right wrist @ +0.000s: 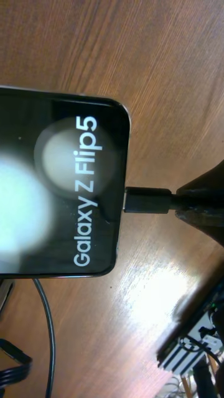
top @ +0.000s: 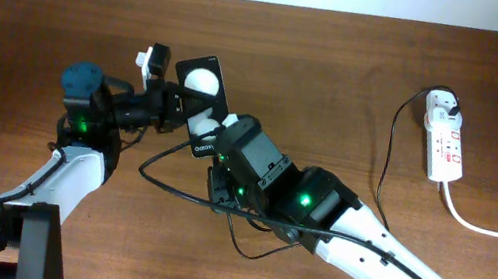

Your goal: Plug charger to phone and switch on socket

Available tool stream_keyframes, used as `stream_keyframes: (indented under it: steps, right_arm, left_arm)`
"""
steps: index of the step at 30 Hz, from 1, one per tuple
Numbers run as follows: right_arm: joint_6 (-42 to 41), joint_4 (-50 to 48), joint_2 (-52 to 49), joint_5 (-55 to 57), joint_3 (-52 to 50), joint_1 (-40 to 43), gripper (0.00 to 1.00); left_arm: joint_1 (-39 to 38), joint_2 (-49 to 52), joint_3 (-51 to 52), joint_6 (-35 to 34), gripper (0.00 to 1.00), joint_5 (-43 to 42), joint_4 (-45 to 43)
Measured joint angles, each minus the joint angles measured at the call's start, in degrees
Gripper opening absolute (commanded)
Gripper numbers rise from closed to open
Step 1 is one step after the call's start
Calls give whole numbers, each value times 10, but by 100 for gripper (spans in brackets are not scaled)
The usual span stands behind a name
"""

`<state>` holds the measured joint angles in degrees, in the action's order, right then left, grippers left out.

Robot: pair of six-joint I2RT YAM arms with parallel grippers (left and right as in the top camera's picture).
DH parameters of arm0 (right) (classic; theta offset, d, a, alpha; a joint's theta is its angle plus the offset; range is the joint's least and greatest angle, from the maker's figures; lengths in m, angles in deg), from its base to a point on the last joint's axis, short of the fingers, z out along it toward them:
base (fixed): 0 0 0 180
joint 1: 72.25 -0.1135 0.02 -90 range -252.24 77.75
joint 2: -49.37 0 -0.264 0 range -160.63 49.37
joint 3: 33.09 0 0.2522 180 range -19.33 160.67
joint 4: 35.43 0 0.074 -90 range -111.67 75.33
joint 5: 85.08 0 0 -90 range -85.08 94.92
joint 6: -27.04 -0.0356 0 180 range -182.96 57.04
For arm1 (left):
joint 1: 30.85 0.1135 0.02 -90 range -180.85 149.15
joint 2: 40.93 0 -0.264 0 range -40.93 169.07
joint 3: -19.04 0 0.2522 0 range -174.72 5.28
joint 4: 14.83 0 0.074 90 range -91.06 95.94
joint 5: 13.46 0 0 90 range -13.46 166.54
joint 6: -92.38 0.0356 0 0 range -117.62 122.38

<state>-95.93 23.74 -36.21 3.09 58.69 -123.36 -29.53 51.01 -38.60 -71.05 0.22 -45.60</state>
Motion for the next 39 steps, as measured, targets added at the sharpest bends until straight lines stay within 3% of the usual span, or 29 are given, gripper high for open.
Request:
stream_keyframes:
  steps: [7,11,14,15,18,20,26,32,36,39]
  right_arm:
    - [0,6,0,18,-7,0,7]
    - [-2,-11,0,28,-4,9,37]
    - [1,-11,26,44,2,12,51]
    - [0,-1,45,59,9,23,60]
    - [2,71,128,84,12,31,73]
    - [1,125,189,98,14,31,99]
    - [2,281,340,158,21,31,99]
    - [2,321,329,162,21,31,99]
    - [2,322,310,163,21,31,99]
    - [2,322,288,164,21,31,99]
  left_arm:
    - [-24,0,-10,52,0,5,-6]
    - [-37,0,-8,78,0,-8,-3]
    - [-49,0,-5,111,0,-33,0]
    - [-61,0,3,121,0,-66,3]
    - [-75,0,7,135,0,-94,4]
    - [-74,0,8,139,0,-85,4]
    - [-76,0,8,152,0,-24,25]
    - [-141,0,8,234,0,72,126]
    - [-189,0,9,293,0,196,287]
    - [-210,0,10,311,0,246,321]
